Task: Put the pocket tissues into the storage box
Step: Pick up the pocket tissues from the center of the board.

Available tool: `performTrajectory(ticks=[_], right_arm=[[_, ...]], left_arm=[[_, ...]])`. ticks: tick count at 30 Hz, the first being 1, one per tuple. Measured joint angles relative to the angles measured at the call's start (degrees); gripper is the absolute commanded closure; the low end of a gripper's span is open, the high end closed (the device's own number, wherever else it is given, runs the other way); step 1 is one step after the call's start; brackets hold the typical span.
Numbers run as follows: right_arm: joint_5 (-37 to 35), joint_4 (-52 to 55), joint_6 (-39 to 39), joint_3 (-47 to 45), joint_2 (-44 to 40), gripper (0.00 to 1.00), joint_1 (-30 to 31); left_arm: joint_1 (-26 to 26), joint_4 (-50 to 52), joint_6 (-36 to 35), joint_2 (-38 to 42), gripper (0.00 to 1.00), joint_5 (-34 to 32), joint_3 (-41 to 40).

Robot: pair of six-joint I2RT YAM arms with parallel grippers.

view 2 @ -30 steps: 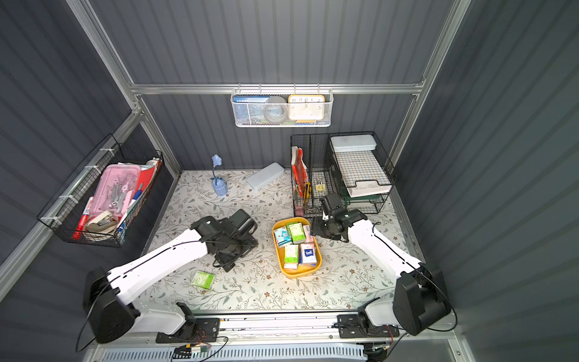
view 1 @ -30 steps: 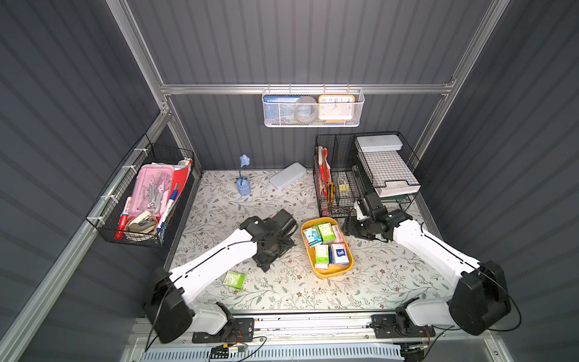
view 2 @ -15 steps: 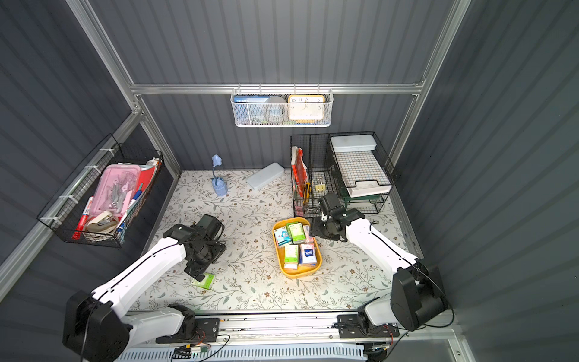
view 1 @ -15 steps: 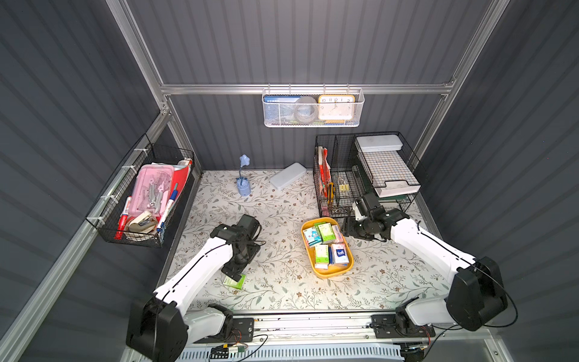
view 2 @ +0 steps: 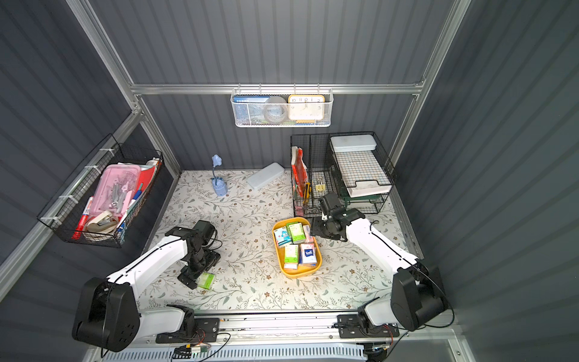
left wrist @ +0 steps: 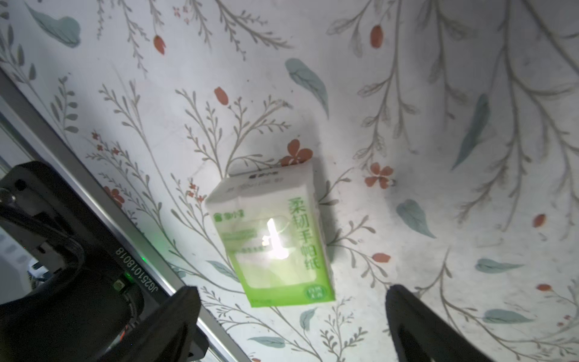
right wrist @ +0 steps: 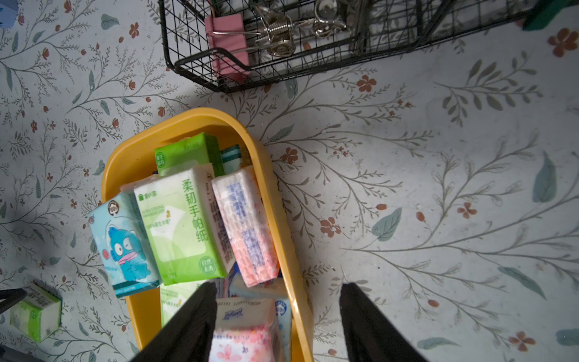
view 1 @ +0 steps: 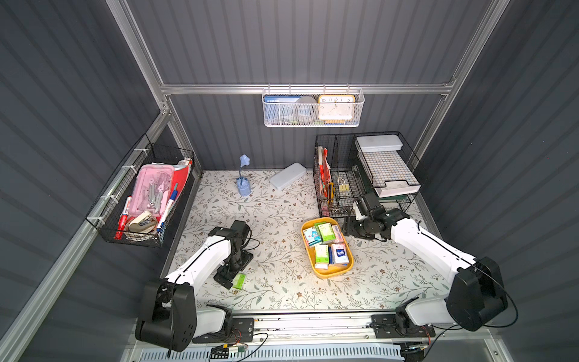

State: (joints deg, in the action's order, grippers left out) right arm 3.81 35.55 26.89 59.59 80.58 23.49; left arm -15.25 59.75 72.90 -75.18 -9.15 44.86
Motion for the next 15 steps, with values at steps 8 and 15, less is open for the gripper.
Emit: performTrajectory(ticks=[8,15], right_arm=[[-0.63,0.04,0.0,-0.15,-0.42,0.33,0.0],[-1.05,0.31,-0.02,-0.2,-0.55,0.33,0.0]], left_arm=[[0.35,-7.13,0.59,-0.66,0.03,0.13,-4.59],[0.35,-10.73,3.08,1.6,0.18,-0.76,-8.48]])
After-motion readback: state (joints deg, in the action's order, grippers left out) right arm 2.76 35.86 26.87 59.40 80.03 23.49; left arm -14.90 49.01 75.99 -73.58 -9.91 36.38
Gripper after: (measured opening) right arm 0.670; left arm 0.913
